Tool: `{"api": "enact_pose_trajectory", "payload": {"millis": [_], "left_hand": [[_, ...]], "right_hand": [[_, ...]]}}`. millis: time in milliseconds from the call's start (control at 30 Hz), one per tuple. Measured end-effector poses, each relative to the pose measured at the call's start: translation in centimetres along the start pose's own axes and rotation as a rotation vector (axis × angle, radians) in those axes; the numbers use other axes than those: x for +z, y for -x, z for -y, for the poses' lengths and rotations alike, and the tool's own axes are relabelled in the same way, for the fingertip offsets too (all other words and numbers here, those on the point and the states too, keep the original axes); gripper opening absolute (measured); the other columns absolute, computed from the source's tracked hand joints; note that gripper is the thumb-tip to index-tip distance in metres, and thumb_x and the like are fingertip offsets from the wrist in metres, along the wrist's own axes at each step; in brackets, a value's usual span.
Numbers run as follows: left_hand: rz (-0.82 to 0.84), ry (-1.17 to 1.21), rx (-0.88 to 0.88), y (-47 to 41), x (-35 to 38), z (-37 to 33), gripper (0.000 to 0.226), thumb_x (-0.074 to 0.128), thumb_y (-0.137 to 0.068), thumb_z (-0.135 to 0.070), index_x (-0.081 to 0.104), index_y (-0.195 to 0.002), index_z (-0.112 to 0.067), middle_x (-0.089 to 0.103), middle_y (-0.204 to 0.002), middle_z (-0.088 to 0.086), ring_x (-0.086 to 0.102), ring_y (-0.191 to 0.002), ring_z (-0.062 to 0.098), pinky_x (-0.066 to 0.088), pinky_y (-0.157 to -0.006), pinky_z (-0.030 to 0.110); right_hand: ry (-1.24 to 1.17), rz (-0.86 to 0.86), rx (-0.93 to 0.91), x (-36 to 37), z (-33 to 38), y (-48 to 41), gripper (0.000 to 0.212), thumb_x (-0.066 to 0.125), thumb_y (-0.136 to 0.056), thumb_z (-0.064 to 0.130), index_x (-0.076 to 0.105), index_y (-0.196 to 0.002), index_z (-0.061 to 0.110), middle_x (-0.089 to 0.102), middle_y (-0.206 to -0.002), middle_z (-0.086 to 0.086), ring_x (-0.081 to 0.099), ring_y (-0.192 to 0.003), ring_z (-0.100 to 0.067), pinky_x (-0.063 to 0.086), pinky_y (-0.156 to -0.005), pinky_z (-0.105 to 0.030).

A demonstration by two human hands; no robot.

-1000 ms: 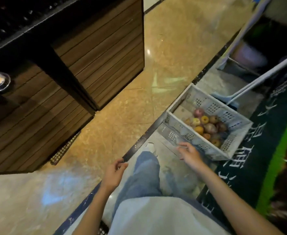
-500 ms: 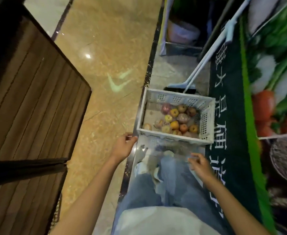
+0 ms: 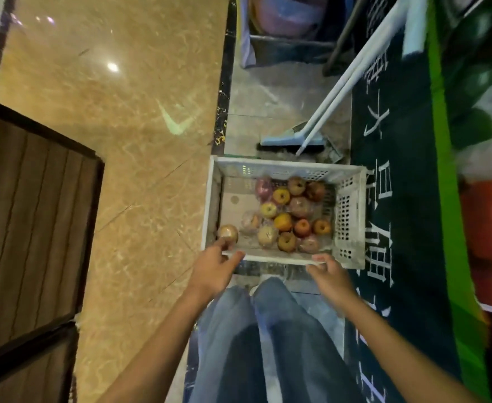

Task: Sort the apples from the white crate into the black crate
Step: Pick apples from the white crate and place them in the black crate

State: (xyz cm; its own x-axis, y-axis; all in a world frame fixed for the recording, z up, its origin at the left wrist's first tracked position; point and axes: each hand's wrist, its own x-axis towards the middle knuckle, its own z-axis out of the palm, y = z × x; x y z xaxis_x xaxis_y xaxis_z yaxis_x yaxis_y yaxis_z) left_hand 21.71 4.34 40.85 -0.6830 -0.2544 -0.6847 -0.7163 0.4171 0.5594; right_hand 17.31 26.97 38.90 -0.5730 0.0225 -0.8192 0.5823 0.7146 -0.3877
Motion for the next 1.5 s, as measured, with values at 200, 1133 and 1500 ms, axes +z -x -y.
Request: {"api": "enact_pose_trajectory", "payload": {"millis": [200,1133,1500], "left_hand": [[0.034,-0.111,0.005,-13.3,5.0,2.4,0.046,0.064,-0.087,-0.030,0.054,-0.128,-0.012,0.065,-0.115,0.009,0.062,-0.105,0.026,0.049,-0.091,0.036],[0.166,-0.595,0.161,-46.8,27.9,15.2,0.085,0.077,-0.068,-0.039,0.029,-0.134,-0.014,0.047,-0.126,0.013,0.053,-0.109,0.035,0.036,-0.074,0.035],[0.296,-0.390,0.110,-47.0,23.9,13.3,0.088,0.071,-0.058,-0.061,0.047,-0.130,-0.015,0.056,-0.125,0.012,0.053,-0.113,0.032,0.046,-0.095,0.038]], "right_hand": [[0.122,0.046,0.040,2.7,-0.4,-14.0,0.035,0.057,-0.088,0.029,0.054,-0.120,0.016,0.061,-0.111,-0.006,0.058,-0.100,-0.024,0.045,-0.084,-0.032],[0.028,-0.374,0.214,19.6,-11.5,-46.8,0.083,0.077,-0.066,0.046,0.034,-0.129,0.013,0.052,-0.127,-0.012,0.055,-0.112,-0.038,0.043,-0.080,-0.039],[-0.328,-0.380,0.159,16.5,-12.1,-43.9,0.086,0.083,-0.059,0.042,0.041,-0.130,0.020,0.048,-0.118,0.002,0.054,-0.110,-0.025,0.047,-0.095,-0.041]]}}
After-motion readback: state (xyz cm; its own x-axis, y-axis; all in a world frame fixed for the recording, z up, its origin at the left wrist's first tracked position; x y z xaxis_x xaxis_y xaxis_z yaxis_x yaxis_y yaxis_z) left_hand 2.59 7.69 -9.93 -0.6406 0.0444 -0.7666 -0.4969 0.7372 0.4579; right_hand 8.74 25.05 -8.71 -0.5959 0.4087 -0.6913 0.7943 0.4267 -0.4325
